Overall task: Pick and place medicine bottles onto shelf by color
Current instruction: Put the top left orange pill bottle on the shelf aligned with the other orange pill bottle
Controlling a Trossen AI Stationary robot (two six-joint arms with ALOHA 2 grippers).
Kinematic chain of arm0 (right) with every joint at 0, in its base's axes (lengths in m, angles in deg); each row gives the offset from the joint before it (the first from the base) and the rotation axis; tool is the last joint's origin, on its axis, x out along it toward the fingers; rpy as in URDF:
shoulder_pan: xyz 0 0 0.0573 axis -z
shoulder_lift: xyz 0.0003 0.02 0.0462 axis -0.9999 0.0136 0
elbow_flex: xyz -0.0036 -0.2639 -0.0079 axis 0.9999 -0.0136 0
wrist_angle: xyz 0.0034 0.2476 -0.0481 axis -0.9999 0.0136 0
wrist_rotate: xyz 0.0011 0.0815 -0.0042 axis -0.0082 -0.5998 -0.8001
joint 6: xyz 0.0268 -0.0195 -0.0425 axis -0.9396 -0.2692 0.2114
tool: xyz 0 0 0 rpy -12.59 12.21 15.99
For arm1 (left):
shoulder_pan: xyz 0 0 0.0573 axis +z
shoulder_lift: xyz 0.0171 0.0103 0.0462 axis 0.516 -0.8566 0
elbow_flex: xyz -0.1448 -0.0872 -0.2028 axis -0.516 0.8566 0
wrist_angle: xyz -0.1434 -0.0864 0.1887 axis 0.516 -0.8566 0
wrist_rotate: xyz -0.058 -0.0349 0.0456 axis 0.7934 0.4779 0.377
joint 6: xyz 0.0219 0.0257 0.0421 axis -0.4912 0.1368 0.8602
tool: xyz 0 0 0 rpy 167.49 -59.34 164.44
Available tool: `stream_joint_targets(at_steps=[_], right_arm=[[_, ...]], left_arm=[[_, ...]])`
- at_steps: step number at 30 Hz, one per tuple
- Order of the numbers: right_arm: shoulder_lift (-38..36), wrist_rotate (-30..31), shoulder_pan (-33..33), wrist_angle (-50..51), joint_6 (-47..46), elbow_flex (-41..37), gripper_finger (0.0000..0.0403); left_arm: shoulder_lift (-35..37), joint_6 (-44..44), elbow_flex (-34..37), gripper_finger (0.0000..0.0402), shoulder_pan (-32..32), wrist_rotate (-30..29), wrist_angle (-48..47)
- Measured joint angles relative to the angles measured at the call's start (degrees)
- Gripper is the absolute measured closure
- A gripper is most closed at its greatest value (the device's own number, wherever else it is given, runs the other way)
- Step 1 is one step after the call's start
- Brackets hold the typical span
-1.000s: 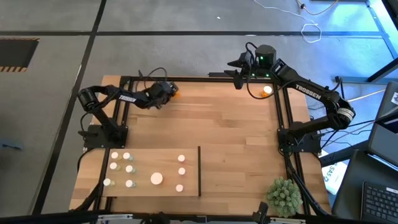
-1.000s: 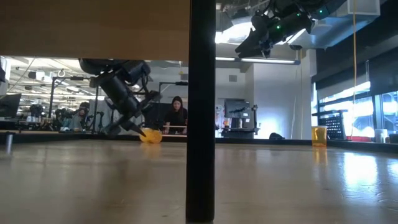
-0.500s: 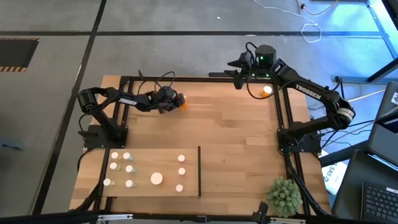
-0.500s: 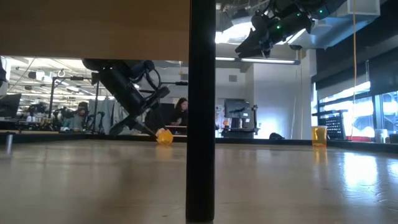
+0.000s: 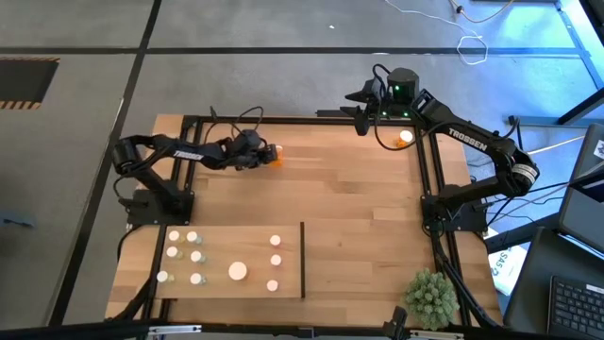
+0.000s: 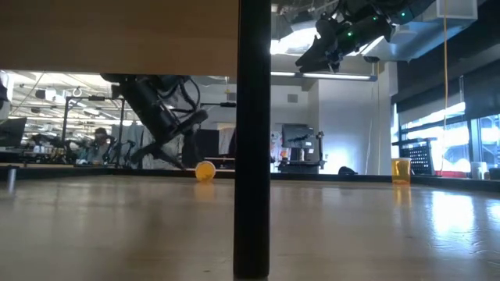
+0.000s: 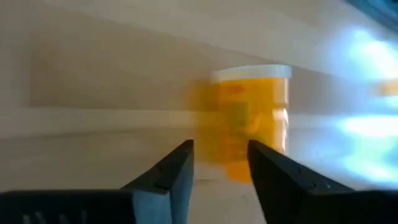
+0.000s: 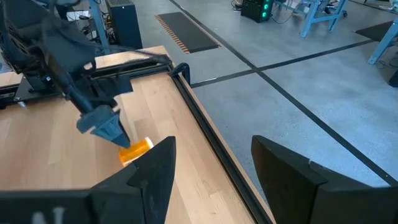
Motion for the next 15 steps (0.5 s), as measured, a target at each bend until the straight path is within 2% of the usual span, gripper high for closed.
stream_joint_targets(at_steps=[6, 9, 13, 15], right_arm=[[-0.01, -0.01, 0.01, 0.02, 0.00, 0.00, 0.0189], [-0.01, -0.01, -0.01, 0.00, 0.01, 0.00, 0.0189], [-0.01, 0.01, 0.01, 0.02, -0.01, 0.00, 0.0189], [-0.01, -0.01, 0.00, 0.00, -0.01, 0.00, 0.0189]], left_arm=[[6.97, 3.37, -0.04, 0.0258, 0.00, -2.77, -2.60], [10.66, 4.62, -0.04, 0.0258, -1.33, -5.59, -4.81], [16.12, 10.85, -0.07, 0.0258, -3.30, -7.83, -5.57], [18.32, 10.24, -0.08, 0.0258, -4.25, -9.53, -6.97]])
